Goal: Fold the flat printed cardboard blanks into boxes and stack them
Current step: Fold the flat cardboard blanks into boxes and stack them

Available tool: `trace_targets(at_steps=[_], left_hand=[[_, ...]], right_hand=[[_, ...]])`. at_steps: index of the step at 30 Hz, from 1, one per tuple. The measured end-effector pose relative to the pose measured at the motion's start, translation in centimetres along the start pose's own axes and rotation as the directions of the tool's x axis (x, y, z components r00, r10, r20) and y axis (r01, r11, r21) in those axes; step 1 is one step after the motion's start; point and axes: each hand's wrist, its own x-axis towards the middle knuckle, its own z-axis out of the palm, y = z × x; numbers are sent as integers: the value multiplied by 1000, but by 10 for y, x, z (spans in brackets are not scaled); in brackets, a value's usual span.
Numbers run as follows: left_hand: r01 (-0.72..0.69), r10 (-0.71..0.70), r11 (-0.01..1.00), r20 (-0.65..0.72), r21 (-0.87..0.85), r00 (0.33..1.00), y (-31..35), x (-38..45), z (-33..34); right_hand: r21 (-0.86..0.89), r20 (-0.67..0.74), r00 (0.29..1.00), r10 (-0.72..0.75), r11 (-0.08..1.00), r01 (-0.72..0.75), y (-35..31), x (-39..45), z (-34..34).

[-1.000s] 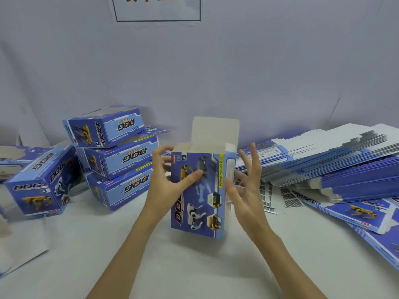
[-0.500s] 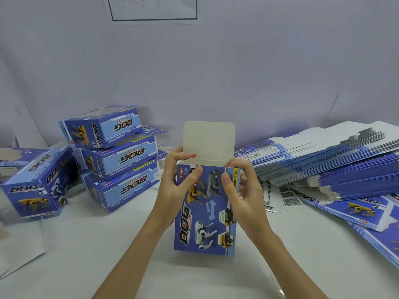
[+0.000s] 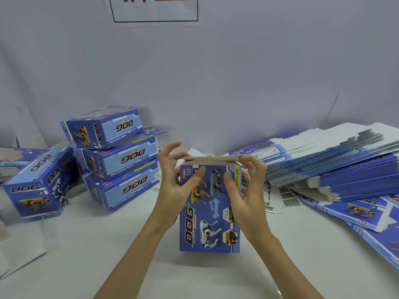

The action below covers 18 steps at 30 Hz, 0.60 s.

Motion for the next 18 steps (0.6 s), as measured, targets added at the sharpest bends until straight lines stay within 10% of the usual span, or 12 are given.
trace_targets(at_steps=[18], left_hand=[[96,-89,994,139,-44,986,6,-3,-4]], right_hand=[[140,37,994,104,984,-108,-13,-2,7]])
